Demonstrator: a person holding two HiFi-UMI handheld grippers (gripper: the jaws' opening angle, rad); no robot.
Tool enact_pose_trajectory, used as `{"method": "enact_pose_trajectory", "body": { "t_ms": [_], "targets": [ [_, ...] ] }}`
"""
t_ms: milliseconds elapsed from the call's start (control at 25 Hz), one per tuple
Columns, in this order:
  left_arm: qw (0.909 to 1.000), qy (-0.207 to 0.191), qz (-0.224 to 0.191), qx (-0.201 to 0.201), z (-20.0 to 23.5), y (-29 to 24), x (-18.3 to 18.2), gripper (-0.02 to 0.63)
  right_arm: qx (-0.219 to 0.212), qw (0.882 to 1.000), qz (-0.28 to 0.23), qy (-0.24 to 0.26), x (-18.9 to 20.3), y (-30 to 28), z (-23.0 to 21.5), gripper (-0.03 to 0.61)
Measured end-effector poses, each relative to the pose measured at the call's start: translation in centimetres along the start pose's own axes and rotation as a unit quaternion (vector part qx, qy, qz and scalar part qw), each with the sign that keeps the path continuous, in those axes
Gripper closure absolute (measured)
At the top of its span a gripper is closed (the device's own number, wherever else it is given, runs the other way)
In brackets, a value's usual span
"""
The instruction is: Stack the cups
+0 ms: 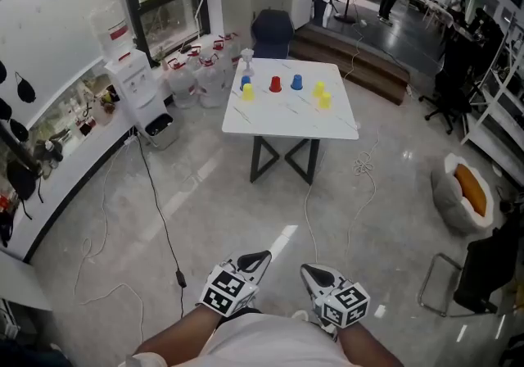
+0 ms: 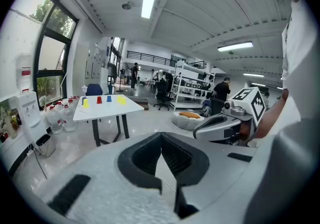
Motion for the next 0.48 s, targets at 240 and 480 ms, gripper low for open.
{"method": "enact_pose_trajectory", "body": {
  "t_ms": [240,480],
  "targets": [
    [0.9998,0.02,-0.004,0.007,1.7,0.4,0.2,0.606,-0.011,1.0,0.01,0.011,-0.2,-1.8,0.9,0.572],
    [0.9998,0.017,-0.006,0.01,4.6,1.7,0.6,0.606,0.006,1.0,0.015,0.005,-0.4,-4.4,1.5,0.572]
  ]
}}
Point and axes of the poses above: the fingertips, and each gripper's own axes: y backward along the fingers, z to its left, x out of its underside, the point moved 8 cm from there along y, backward along the fingers, and after that the axes turned 2 degrees about -x, right-handed, at the moved point
